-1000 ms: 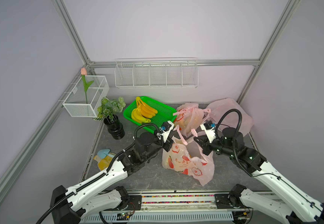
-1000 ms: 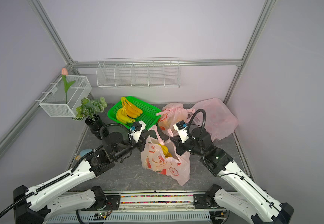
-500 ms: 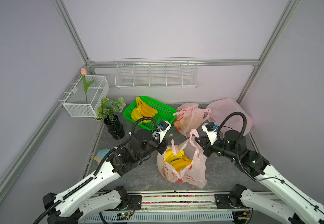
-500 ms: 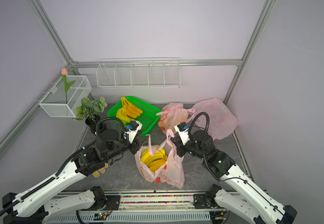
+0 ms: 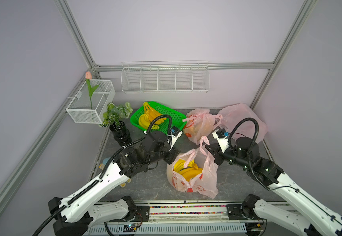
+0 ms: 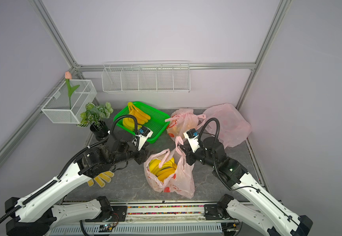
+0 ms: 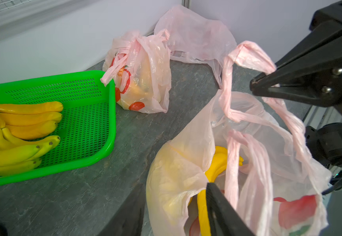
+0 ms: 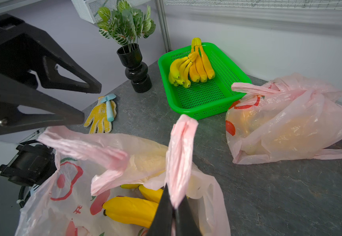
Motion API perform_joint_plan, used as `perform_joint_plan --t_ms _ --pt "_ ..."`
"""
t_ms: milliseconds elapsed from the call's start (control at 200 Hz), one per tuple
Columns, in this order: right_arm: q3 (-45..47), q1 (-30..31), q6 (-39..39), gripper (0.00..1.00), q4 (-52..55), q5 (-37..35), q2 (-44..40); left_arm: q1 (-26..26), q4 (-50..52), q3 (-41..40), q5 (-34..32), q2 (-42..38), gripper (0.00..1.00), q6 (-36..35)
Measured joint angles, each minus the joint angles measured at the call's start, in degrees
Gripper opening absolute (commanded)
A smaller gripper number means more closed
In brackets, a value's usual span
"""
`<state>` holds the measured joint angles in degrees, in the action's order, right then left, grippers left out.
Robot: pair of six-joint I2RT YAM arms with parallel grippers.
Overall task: Place the banana into a plastic bag & tie a knot
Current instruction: Cross the plastic bag at the center of the board.
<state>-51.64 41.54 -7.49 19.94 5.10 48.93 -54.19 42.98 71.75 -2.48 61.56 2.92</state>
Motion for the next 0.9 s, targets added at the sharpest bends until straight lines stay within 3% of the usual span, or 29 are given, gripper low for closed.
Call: perform_joint_plan --t_ms 180,390,540,765,900 --pt "0.00 0.00 0.00 0.07 0.00 -0.02 0.22 -0.90 1.66 3.69 1.73 -0.76 0.54 0.11" --pt "1.79 -0.02 0.00 0.07 -0.20 -0.44 0.33 -8.90 3.56 5.95 1.62 1.60 0.58 -2.05" --pt "2.08 0.00 0.00 0.07 -0.09 -0.42 0.42 -9.20 5.97 6.84 -0.57 4.63 0.55 -3.08" --pt "2.16 0.00 -0.02 0.07 -0.09 -0.42 0.42 -9.20 7.13 9.05 -1.66 9.94 0.34 -4.46" --pt "2.21 0.20 0.00 0.07 -0.09 -0.33 0.39 -9.20 6.21 9.60 -1.97 11.28 0.14 -4.02"
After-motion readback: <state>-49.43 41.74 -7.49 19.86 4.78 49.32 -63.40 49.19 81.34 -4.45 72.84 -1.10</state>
